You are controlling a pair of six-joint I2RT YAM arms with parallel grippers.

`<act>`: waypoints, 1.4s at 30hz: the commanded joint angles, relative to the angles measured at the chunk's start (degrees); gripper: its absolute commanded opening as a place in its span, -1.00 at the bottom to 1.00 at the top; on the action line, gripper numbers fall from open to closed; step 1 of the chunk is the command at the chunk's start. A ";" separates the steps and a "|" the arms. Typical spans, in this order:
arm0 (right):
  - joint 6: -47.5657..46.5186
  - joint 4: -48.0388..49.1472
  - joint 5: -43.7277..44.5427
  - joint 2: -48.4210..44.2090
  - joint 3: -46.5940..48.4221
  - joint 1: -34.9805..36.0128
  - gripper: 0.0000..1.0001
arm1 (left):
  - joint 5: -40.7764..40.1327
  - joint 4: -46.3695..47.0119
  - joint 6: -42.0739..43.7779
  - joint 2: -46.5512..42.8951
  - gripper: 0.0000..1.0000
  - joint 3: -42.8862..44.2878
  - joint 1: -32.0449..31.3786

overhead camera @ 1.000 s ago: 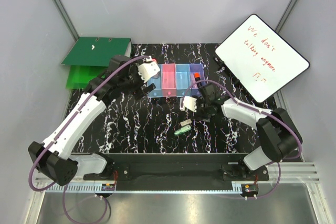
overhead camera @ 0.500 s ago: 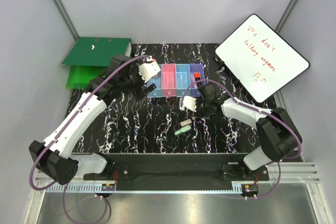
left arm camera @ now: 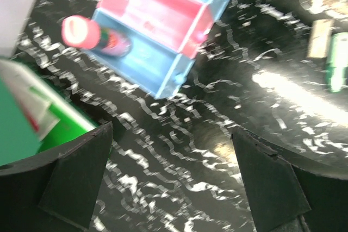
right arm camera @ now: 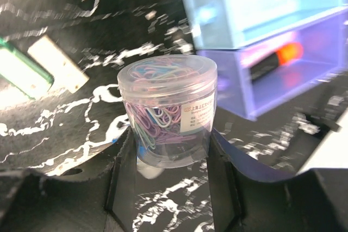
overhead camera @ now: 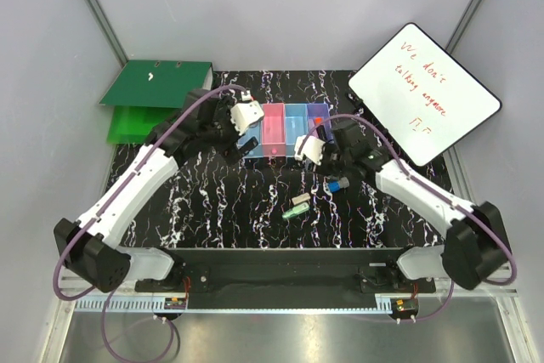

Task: Sort the stationery into containers
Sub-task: Pick up the stationery from the center of the board, then place the stationery in the storage box.

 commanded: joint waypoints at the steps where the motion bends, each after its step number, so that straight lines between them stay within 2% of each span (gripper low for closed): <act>1: 4.29 1.79 2.53 -7.34 2.54 -0.06 -0.63 | 10.09 2.57 -4.47 2.26 0.98 0.60 0.26; 8: 3.06 2.41 6.83 -14.46 3.24 -0.06 -0.64 | 18.46 3.44 -13.25 10.78 0.98 9.91 0.43; 17: 3.24 1.09 10.69 -15.79 9.13 3.45 -0.65 | 34.27 8.18 -30.91 23.18 0.98 24.67 0.26; 24: 2.36 1.27 12.81 -14.56 10.97 5.83 -0.65 | 44.47 16.53 -37.61 26.44 0.98 25.30 -0.36; 30: 1.22 1.71 13.17 -13.85 11.76 6.09 -0.67 | 47.12 21.37 -41.48 27.58 0.98 24.51 -0.97; 42: 0.16 2.41 13.96 -12.36 15.02 6.80 -0.68 | 44.75 23.13 -40.60 29.08 0.98 23.54 -3.70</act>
